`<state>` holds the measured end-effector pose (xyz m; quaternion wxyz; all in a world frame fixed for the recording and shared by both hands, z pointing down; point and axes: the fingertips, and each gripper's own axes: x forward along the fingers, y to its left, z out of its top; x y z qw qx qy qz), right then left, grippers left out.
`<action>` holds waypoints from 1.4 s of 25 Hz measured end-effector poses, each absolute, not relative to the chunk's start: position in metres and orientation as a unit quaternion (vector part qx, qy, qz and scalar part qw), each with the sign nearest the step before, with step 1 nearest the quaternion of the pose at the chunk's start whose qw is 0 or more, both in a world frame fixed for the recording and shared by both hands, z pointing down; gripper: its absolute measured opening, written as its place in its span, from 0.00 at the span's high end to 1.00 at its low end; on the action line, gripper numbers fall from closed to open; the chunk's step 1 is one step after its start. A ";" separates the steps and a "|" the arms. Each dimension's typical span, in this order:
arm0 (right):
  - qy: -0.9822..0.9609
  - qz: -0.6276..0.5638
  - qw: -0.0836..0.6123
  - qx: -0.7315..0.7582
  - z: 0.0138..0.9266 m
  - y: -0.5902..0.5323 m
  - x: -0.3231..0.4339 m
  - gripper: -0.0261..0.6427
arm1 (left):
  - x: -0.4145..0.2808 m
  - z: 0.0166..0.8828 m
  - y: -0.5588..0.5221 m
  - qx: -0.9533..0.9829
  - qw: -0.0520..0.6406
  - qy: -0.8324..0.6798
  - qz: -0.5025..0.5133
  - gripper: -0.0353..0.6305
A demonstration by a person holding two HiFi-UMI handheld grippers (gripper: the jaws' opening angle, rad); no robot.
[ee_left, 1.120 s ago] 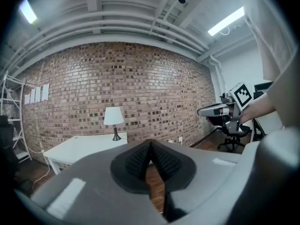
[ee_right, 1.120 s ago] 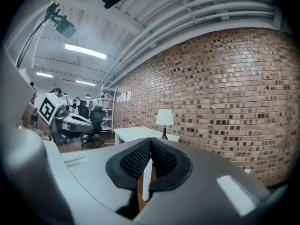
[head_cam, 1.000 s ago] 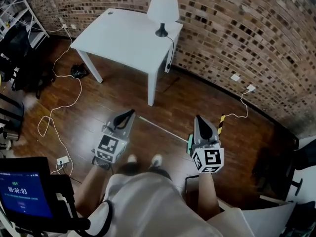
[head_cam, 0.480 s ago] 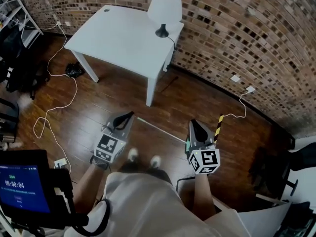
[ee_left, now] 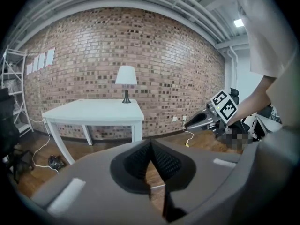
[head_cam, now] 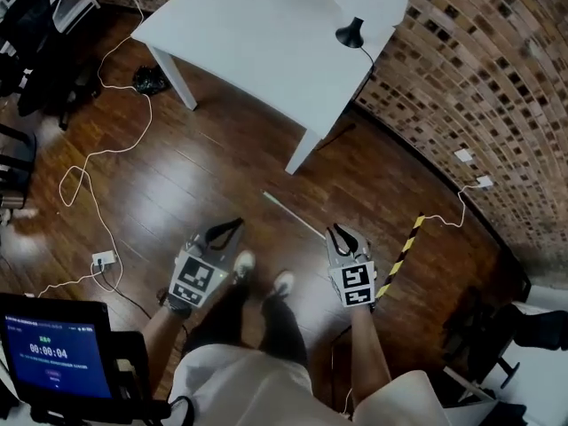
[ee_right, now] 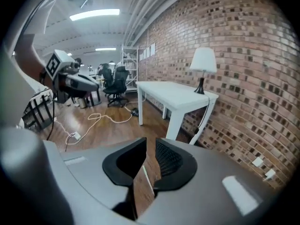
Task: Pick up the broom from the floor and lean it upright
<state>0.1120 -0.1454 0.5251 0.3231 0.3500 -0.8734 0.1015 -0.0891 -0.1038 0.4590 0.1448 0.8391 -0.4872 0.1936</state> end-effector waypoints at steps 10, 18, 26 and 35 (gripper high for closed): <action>-0.839 0.157 0.456 0.249 0.818 -0.150 0.075 0.78 | -0.076 0.668 -0.115 0.843 0.190 -0.447 0.233 0.95; -0.801 0.134 0.548 0.198 1.000 -0.150 0.102 0.78 | -0.087 0.840 -0.097 0.824 0.243 -0.442 0.258 0.95; -0.749 0.135 0.634 0.139 1.200 -0.150 0.112 0.79 | -0.124 0.972 -0.050 0.807 0.261 -0.460 0.263 0.95; -0.719 0.081 0.681 0.114 1.300 -0.169 0.095 0.75 | -0.136 1.008 -0.006 0.813 0.247 -0.457 0.263 0.95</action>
